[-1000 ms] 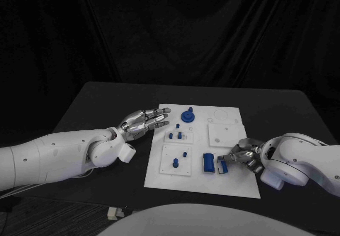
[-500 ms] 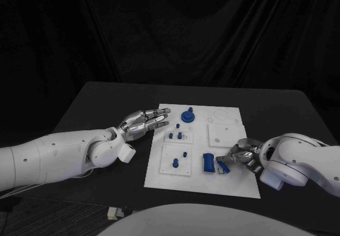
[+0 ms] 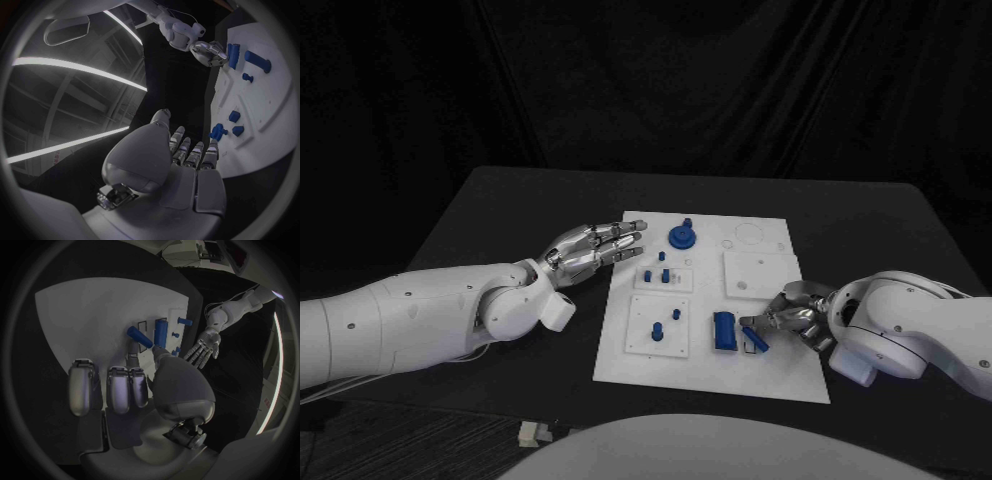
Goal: Assemble the parts on the task board
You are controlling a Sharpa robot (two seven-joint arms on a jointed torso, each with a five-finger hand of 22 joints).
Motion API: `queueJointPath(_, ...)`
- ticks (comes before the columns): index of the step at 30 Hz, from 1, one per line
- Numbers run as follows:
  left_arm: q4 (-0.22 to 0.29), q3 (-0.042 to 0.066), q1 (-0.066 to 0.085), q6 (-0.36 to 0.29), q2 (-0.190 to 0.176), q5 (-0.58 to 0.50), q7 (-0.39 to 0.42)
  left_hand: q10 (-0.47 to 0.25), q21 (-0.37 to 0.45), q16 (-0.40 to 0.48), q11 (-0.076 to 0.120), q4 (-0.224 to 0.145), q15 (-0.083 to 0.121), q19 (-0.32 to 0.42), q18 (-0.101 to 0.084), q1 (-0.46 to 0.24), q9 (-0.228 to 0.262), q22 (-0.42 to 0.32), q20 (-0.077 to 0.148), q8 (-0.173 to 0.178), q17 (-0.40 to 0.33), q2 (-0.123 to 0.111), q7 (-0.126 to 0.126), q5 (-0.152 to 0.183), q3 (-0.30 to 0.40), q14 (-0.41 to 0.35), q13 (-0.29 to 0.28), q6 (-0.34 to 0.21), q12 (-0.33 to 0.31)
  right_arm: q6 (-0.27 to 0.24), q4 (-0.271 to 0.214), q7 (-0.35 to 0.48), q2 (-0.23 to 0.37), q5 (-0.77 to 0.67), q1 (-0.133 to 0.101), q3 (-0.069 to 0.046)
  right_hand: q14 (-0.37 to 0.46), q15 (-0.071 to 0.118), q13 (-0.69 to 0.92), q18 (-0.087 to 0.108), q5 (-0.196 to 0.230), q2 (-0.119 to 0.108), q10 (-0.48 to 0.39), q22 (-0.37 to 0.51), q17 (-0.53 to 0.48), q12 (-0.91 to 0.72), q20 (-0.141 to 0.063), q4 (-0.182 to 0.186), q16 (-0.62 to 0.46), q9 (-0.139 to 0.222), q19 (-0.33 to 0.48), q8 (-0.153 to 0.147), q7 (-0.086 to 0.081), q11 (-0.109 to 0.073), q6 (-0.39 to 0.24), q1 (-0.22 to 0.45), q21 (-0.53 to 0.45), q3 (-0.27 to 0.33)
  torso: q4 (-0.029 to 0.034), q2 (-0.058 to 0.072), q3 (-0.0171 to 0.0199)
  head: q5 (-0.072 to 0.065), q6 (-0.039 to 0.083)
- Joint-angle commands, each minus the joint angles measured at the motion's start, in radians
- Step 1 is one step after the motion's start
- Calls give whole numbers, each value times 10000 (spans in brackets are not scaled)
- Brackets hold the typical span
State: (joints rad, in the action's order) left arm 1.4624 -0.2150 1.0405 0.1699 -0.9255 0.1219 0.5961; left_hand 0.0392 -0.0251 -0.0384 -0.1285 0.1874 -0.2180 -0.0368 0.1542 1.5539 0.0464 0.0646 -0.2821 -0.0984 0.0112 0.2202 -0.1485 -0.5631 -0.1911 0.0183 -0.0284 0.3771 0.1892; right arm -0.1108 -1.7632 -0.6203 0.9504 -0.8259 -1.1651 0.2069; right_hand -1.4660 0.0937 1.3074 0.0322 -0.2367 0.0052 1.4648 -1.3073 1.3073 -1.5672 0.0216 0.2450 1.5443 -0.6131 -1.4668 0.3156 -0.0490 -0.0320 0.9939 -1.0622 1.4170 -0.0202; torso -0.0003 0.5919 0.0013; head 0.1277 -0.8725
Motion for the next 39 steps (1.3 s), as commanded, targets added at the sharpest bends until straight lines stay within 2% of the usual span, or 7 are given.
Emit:
queueJointPath(1, 11, 10, -15, 131, 19, -17, 102, 17, -3, -68, -78, -64, -36, 19, -146, 128, 9, -11, -67, -64, 13, 1, -120, -25, -8, -2, -9, 37, 34, -200, -99, 6, 23, -460, 27, -1, -896, -102, 2634, 78, 452, -183, 1060, -2100, 1912, -36, 65, 163, -54, 25, -296, -61, -42, 95, -173, 116, -84, 200, 0, -2, 1, 0, -2)
queueJointPath(8, 14, 10, -17, 149, 15, -17, 91, 19, -3, -71, -82, -83, -42, 18, -157, 130, 9, -11, -64, -70, 14, 1, -124, -69, 2, -1, -9, 38, 34, -131, -227, 66, 50, -1187, 30, -1, -906, -149, 2634, 96, 1652, -513, 1060, -2079, 1959, -36, 111, 463, -36, 35, -257, -23, -93, 146, -340, 362, -174, 541, -2, 1, 0, 20, -2)
queueJointPath(13, 18, 10, -18, 153, 3, -17, 88, 20, -3, -74, -83, -90, -45, 19, -161, 130, 10, -12, -64, -72, 14, 1, -126, -85, 5, 1, -9, 38, 34, 28, -278, 106, 55, -1600, 33, -1, -898, -162, 2634, 120, 1804, -972, 1060, -2047, 1928, -36, 127, 462, -52, 39, -207, 6, -109, 159, -401, 169, -282, 465, -1, 1, 1, 24, -2)
queueJointPath(16, 21, 10, -19, 158, 0, -17, 87, 20, -3, -75, -84, -93, -47, 19, -163, 131, 10, -12, -63, -73, 14, 1, -126, -93, 7, 1, -10, 39, 34, 165, -285, 158, 46, -1734, 36, -1, -893, -166, 2634, 124, 1776, -1063, 1060, -2041, 1906, -36, 131, 450, -63, 38, -198, 24, -113, 164, -426, -76, -305, 353, -1, 0, 1, 32, -2)
queueJointPath(19, 20, 10, -19, 166, 2, -17, 86, 20, -3, -75, -84, -93, -47, 19, -163, 131, 10, -12, -63, -73, 14, 1, -126, -93, 7, 1, -10, 39, 34, 313, -278, 217, 37, -1858, 39, -1, -876, -193, 2634, 148, 1358, -1163, 1060, -2006, 1839, -36, 152, 416, -97, 54, -143, 52, -156, 201, -624, -729, -427, 199, 0, 0, 1, 34, -2)
queueJointPath(27, 10, 10, -21, 189, 9, -17, 76, 21, -4, -80, -86, -101, -52, 16, -169, 130, 11, -9, -63, -79, 16, 4, -129, -114, 13, 3, -10, 49, 36, 669, -272, 308, 2, -2152, 45, -1, -838, -274, 2634, 185, -564, -1046, 1060, -1957, 1721, -36, 223, -183, -157, 141, -55, 273, -269, 299, -1048, -2150, -622, 24, 0, 0, 1, 40, -2)
queueJointPath(39, -9, 10, -26, 223, 20, -17, 58, 21, -4, -80, -86, -101, -52, 16, -169, 130, 11, -9, -63, -79, 16, 4, -129, -114, 13, 3, -10, 49, 36, 896, -260, 354, -39, -2267, 64, -1, -821, -301, 2634, 196, -1539, -849, 1060, -1946, 1670, -36, 251, -809, -183, 188, -34, 528, -296, 324, -1252, -2824, -683, -71, -1, -1, 0, 43, -2)
